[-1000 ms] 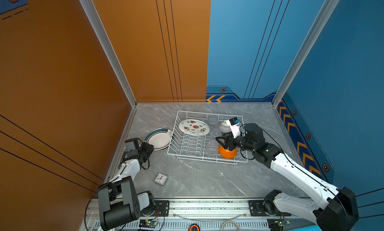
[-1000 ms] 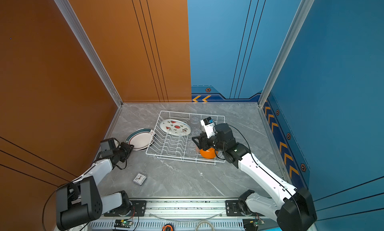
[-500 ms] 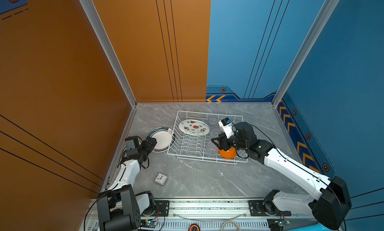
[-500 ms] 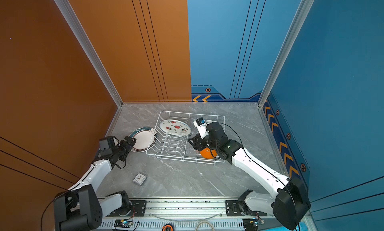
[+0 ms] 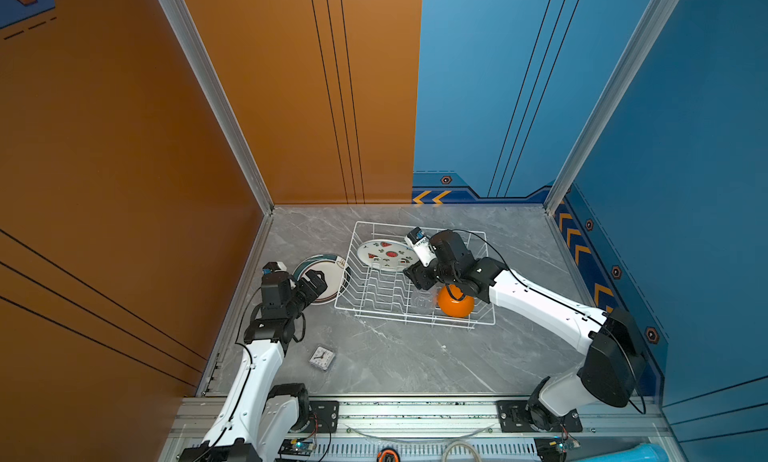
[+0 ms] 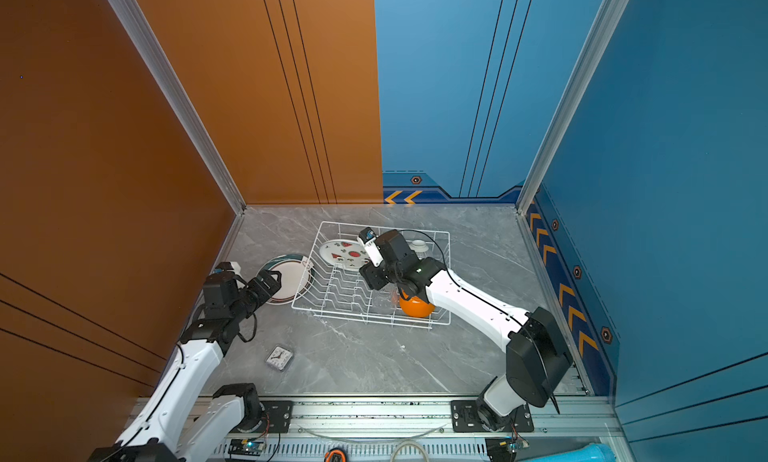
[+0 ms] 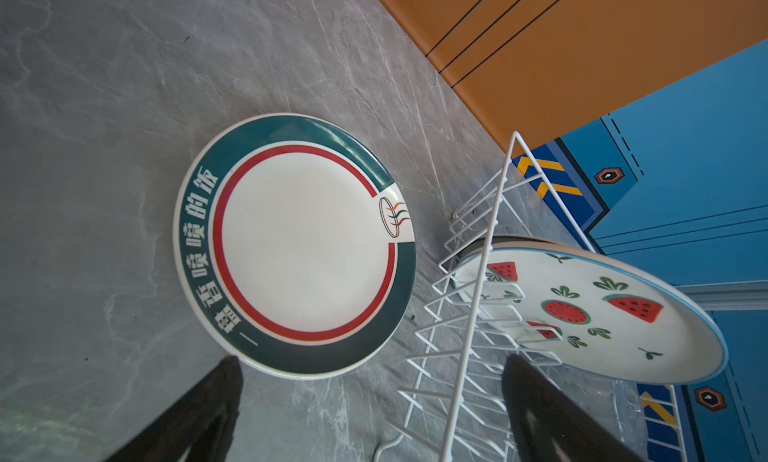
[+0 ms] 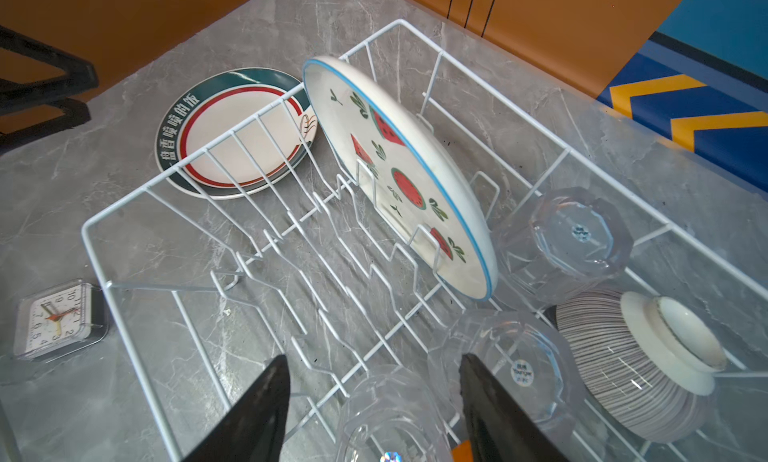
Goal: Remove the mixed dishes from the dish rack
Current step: 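Move the right gripper to the watermelon-print plate's rim in the rack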
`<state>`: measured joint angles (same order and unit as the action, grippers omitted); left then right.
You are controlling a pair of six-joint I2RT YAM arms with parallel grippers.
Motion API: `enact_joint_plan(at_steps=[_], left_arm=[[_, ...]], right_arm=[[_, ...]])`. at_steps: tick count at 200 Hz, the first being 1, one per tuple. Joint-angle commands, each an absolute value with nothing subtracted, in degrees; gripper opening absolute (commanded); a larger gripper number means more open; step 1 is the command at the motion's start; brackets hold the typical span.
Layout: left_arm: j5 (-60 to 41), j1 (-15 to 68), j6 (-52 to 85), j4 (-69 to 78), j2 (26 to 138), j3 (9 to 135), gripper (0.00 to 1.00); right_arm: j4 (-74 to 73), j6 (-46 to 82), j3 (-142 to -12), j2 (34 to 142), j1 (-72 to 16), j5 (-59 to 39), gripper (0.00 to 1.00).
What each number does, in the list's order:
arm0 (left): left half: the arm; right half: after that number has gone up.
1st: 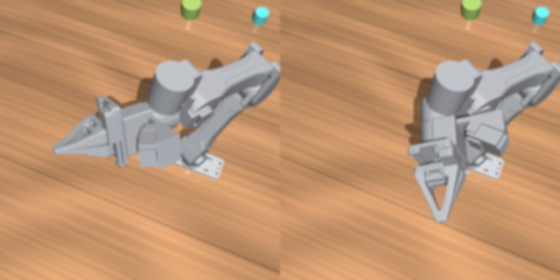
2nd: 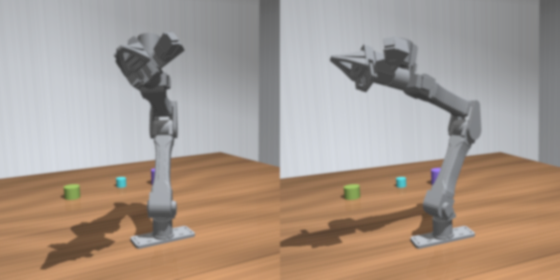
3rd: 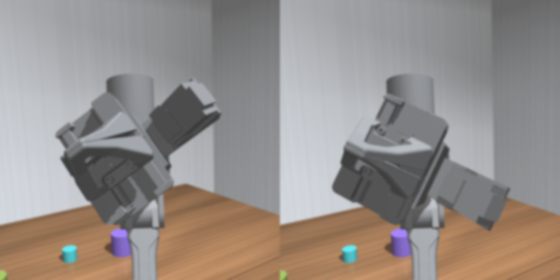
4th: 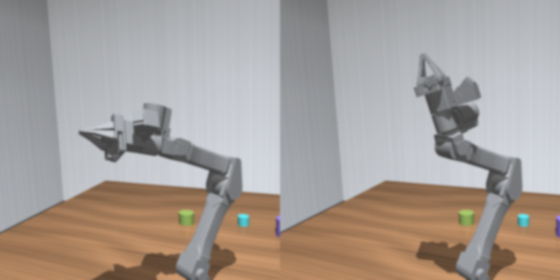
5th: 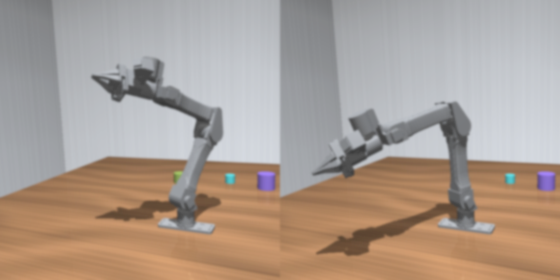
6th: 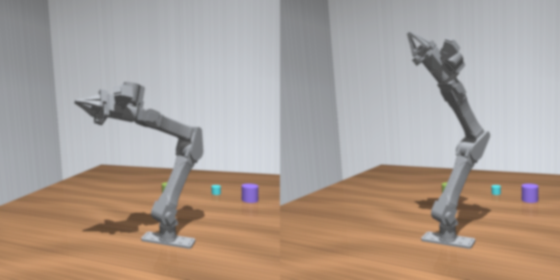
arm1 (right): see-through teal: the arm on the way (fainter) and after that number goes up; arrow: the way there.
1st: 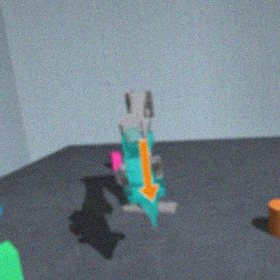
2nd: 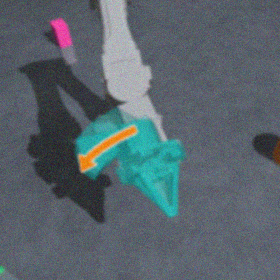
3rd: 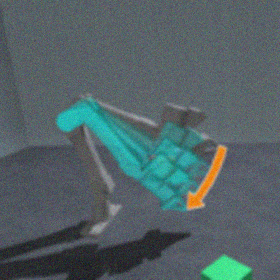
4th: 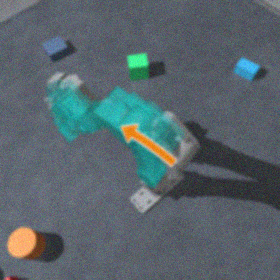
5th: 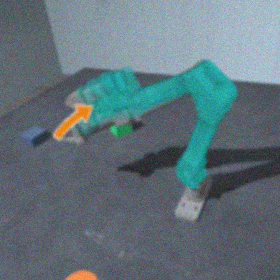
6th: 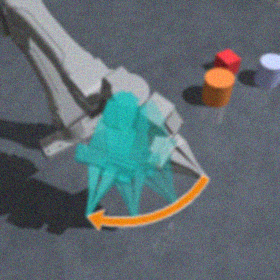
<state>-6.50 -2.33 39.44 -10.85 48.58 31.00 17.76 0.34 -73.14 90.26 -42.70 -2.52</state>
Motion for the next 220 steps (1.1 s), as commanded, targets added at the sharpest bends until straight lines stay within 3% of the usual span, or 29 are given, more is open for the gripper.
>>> enact_joint_plan(at_steps=[1,85,165,220], left_arm=[[0.06,0.47,35.84,-15.37,46.25,32.94,0.98],[4.02,5.56,34.02,-16.57,39.47,32.79,0.98],[4.79,6.98,33.57,-16.52,40.09,32.88,0.98],[5.06,7.73,33.99,-15.92,40.06,32.65,0.98]], right_arm=[[21.12,-2.5,-77.77,93.63,-42.69,0.07,0.65],[25.27,-5.99,-88.62,102.39,-42.96,4.3,0.61],[28.13,-8.61,-94.38,107.01,-41.34,1.12,0.6],[28.12,-8.68,-95.57,108.49,-40.65,-3.03,0.5]])
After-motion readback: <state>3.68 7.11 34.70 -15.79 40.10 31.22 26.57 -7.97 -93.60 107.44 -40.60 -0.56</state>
